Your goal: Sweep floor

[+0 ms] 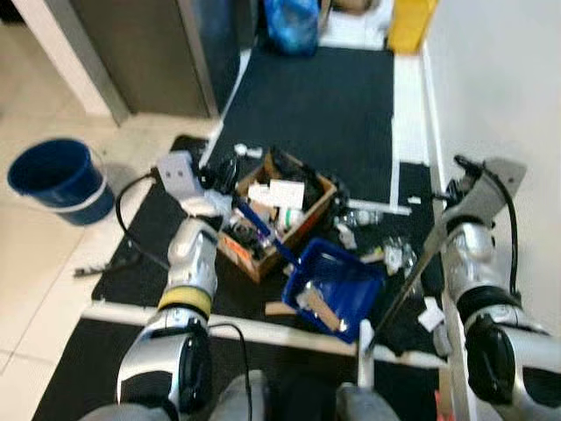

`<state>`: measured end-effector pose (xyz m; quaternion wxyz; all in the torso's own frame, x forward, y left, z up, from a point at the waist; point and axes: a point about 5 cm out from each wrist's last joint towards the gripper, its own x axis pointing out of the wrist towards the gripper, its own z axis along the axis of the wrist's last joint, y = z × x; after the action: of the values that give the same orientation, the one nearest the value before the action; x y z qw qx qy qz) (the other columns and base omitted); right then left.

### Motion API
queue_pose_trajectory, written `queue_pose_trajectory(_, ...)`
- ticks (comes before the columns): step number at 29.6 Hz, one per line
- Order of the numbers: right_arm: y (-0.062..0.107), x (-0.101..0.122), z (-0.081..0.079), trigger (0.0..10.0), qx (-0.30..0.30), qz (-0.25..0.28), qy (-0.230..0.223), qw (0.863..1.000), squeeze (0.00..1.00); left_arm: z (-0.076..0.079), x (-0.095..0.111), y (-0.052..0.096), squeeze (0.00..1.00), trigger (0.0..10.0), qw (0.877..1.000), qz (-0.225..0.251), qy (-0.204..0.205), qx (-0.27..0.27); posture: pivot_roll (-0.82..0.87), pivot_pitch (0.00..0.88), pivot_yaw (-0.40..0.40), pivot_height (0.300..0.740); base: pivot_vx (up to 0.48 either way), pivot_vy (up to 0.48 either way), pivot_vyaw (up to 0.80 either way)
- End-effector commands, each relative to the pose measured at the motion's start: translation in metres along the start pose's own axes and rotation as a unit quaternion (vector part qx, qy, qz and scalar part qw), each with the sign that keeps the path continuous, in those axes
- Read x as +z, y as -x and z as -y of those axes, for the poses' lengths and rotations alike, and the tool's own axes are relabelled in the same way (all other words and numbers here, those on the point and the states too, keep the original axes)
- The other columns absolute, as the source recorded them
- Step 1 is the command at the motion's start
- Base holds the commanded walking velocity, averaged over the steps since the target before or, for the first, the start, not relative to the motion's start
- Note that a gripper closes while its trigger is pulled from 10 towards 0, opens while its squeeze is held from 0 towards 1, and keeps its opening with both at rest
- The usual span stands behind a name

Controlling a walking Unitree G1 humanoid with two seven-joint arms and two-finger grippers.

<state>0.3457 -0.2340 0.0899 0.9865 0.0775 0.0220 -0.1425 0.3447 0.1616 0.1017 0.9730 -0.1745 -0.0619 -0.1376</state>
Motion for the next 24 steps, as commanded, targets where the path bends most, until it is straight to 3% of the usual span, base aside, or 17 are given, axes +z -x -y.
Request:
queue_pose_trajectory(1, -0.0017, 0.0052, -0.0013, 10.0, -0.002, 0.014, -0.012, 1.0, 0.0, 0.0055, -0.004, -0.0028, 0.0, 10.0, 1.0, -0.006, 0.026, -0.008, 0.1, 0.0, 0.007, 0.74, 0.0, 0.0, 0.0)
queue_pose_trajectory(24, -0.0013, 0.0036, -0.0042, 10.0, 0.001, 0.012, -0.012, 1.0, 0.0, 0.0051, -0.007, -0.0011, 0.0, 10.0, 1.0, -0.014, 0.021, -0.011, 0.1, 0.0, 0.008, 0.74, 0.247, 0.0, 0.0)
